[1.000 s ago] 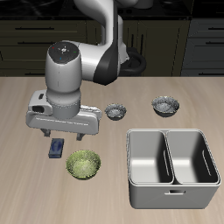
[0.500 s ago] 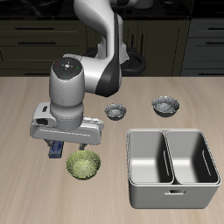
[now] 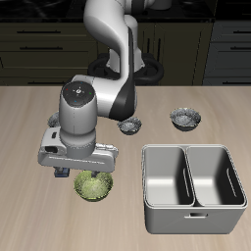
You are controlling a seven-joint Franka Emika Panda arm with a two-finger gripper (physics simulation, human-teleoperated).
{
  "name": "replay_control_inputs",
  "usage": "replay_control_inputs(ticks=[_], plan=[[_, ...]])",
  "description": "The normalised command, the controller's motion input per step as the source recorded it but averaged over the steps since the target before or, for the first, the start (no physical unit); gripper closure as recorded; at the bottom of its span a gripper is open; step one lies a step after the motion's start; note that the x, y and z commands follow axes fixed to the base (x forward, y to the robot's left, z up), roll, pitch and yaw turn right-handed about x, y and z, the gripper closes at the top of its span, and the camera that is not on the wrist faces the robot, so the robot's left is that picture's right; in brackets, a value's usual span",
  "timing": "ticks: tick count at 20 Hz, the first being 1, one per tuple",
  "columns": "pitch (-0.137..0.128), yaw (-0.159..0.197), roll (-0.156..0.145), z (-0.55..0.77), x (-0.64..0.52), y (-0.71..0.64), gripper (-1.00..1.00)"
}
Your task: Place the green bowl in the left side of the drainer
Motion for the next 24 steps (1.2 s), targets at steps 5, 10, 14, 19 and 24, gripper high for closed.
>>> replay_control_inputs(ticks=[5, 10, 14, 19, 24], plan=[[0.016, -0.001, -0.011, -0.17, -0.01, -0.09, -1.0], [0.032, -0.008, -0.002, -0.2, -0.04, -0.09, -1.0], [0.033, 0.041, 0.016, -0.18, 0.01, 0.07, -1.0], [-0.003, -0.018, 0.029, -0.05, -0.01, 0.08, 1.0], [-0.011, -0.011, 0.015, 0.06, 0.02, 0.02, 1.0]])
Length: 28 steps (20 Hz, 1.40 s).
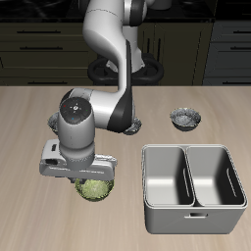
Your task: Place the green bowl in the left side of the drainer
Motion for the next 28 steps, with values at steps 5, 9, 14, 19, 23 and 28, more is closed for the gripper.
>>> replay_control_inputs(ticks=[5, 9, 14, 19, 23, 28], plan=[[-0.032, -0.01, 0.0, 0.28, -0.05, 0.02, 1.0], [-0.076, 0.018, -0.034, 0.58, -0.19, 0.04, 1.0], [-0.059, 0.006, -0.009, 0.56, -0.28, 0.07, 1.0], [-0.051, 0.008, -0.025, 0.6, -0.25, 0.01, 1.0], [-0.043, 0.018, -0.011, 0.44, -0.2, -0.03, 1.0], [-0.032, -0.013, -0.033, 0.4, -0.18, 0.0, 1.0]])
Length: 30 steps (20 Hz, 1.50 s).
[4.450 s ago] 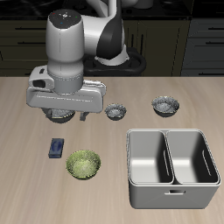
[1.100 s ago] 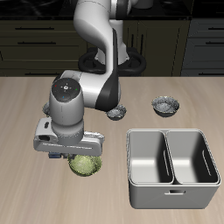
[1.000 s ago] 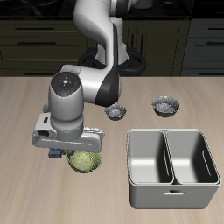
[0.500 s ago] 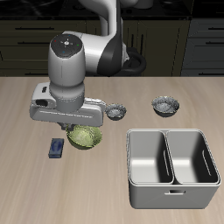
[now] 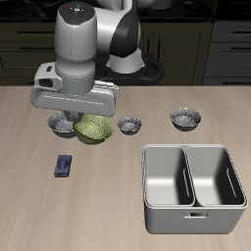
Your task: Place the green bowl in the left side of the drainer
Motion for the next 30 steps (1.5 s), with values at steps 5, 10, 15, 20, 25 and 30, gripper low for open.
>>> replay_control_inputs(ticks=[5, 10, 15, 20, 25, 30], plan=[[-0.075, -0.002, -0.028, 0.62, -0.27, 0.03, 1.0], [-0.053, -0.008, -0.019, 0.47, -0.21, 0.03, 1.0], [-0.039, -0.005, -0.021, 0.34, -0.14, 0.06, 1.0], [-0.03, -0.012, -0.017, 0.34, -0.13, 0.13, 1.0], [-0.015, -0.01, -0.007, 0.22, -0.05, 0.15, 1.0], [-0.003, -0.002, 0.012, 0.14, 0.01, 0.29, 1.0]])
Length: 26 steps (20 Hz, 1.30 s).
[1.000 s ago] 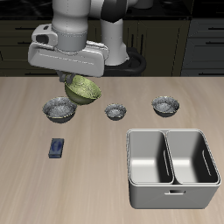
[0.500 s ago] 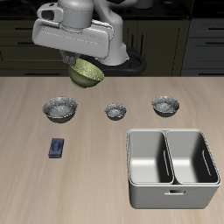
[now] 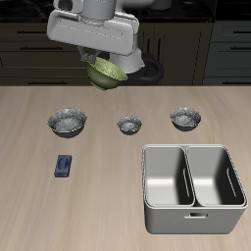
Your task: Place the green bowl in the left side of the drainer
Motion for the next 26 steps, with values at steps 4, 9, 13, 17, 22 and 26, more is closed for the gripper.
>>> replay_control_inputs(ticks=[4, 9, 13, 17, 22, 26], plan=[[0.008, 0.016, 0.023, 0.05, 0.04, 0.39, 1.0], [-0.002, -0.003, 0.032, 0.15, 0.12, 0.49, 1.0], [-0.012, 0.014, 0.045, 0.11, 0.15, 0.46, 1.0], [-0.031, 0.001, 0.085, 0.14, 0.19, 0.57, 1.0], [0.005, -0.009, 0.044, -0.03, 0.24, 0.36, 1.0], [0.018, -0.023, 0.021, -0.08, 0.31, 0.37, 1.0]])
